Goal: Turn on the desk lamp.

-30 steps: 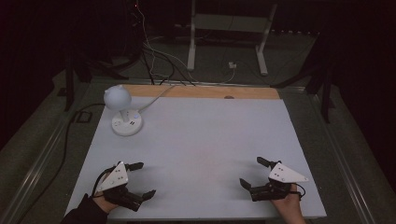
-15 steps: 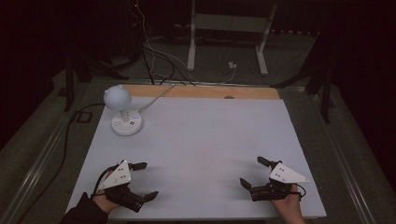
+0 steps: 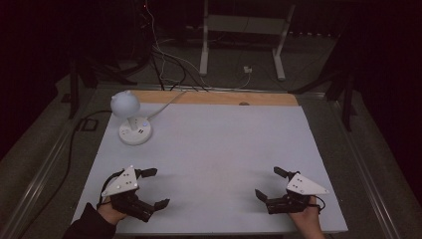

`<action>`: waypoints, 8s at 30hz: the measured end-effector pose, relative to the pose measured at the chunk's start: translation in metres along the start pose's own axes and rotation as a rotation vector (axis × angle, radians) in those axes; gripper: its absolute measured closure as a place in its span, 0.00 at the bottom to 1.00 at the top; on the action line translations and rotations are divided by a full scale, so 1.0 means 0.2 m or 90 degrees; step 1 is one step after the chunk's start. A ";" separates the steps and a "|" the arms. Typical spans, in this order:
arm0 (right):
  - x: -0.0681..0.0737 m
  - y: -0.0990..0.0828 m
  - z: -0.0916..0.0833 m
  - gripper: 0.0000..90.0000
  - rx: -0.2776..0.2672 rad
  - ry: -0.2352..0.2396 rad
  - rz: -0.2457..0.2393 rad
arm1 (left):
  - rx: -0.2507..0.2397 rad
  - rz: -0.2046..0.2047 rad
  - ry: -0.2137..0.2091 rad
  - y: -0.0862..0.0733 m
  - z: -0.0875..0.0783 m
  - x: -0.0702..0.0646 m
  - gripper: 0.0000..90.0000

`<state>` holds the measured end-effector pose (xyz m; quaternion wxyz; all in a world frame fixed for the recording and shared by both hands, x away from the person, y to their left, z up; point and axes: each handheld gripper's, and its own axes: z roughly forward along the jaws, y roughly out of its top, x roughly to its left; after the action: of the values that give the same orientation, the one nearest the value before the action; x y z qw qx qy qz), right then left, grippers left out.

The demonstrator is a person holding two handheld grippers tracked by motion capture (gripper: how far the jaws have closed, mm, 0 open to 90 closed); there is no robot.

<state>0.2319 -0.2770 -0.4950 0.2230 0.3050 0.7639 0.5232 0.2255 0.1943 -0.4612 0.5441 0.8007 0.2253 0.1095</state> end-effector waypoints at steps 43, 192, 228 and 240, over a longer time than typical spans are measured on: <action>0.02 0.01 -0.01 0.00 -0.026 0.024 0.005 | -0.042 -0.096 0.226 0.15 -0.03 0.35 0.00; 0.00 0.00 -0.01 0.00 -0.021 0.038 0.027 | 0.079 -0.206 0.546 -0.13 0.20 0.82 0.95; -0.01 0.00 -0.01 0.00 -0.016 0.033 0.024 | 0.048 -0.298 0.530 -0.02 0.12 0.75 0.01; -0.01 0.00 -0.01 0.00 -0.017 0.034 0.027 | 0.045 -0.273 0.488 0.01 0.09 0.69 0.00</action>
<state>0.2319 -0.2798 -0.4945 0.1952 0.3039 0.7561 0.5457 0.3538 0.2456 -0.4760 0.4041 0.6555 0.5756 0.2753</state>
